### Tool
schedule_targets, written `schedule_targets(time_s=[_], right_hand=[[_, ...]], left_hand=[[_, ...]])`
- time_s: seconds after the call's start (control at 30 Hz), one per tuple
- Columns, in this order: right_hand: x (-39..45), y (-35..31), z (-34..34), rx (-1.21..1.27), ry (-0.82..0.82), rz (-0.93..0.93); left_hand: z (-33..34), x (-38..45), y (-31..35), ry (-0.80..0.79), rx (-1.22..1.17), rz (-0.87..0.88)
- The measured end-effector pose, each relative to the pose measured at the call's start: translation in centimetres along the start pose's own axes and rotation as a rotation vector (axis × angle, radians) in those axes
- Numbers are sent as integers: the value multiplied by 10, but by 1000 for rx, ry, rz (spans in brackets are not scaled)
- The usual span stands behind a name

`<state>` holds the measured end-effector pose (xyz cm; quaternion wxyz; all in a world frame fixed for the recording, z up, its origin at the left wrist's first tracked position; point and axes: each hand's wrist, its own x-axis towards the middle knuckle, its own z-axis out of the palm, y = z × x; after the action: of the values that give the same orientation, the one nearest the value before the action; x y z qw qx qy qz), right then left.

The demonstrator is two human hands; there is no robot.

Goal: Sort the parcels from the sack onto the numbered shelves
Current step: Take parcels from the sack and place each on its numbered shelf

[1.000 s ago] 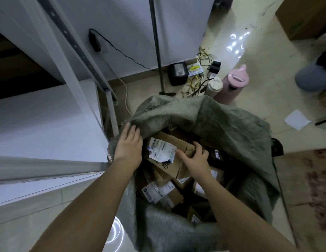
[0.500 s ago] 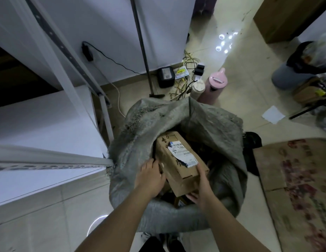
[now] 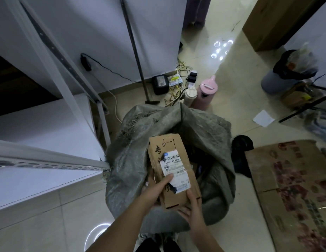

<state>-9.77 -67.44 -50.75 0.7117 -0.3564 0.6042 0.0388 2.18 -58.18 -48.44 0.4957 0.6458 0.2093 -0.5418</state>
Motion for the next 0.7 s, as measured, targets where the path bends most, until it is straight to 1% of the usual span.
schedule_targets(time_s=[0.1,0.17,0.23,0.37,0.43,0.53,0.63,0.7], right_hand=[[-16,-27,-6,-97,-54,-38],[-25,-49,-9,-149,-73,-62],[-43,-79,-9,-205,-110,-138],[-80,-139,1,-326,-257,-274],[-99,-166,7,-375,-333,-295],[-126,-195,17,-378,-408,-351],[-155,-211,26,-375,-427,-396],[-173,-217,31,-368,-440,-451]], left_hand=[[7,-26,20,40,-17,86],[10,-43,33,36,-42,97],[14,-68,50,52,-35,121],[23,-113,78,78,-25,196],[28,-136,90,70,5,239],[31,-167,106,70,72,302],[29,-198,120,64,91,324],[28,-215,129,68,59,336]])
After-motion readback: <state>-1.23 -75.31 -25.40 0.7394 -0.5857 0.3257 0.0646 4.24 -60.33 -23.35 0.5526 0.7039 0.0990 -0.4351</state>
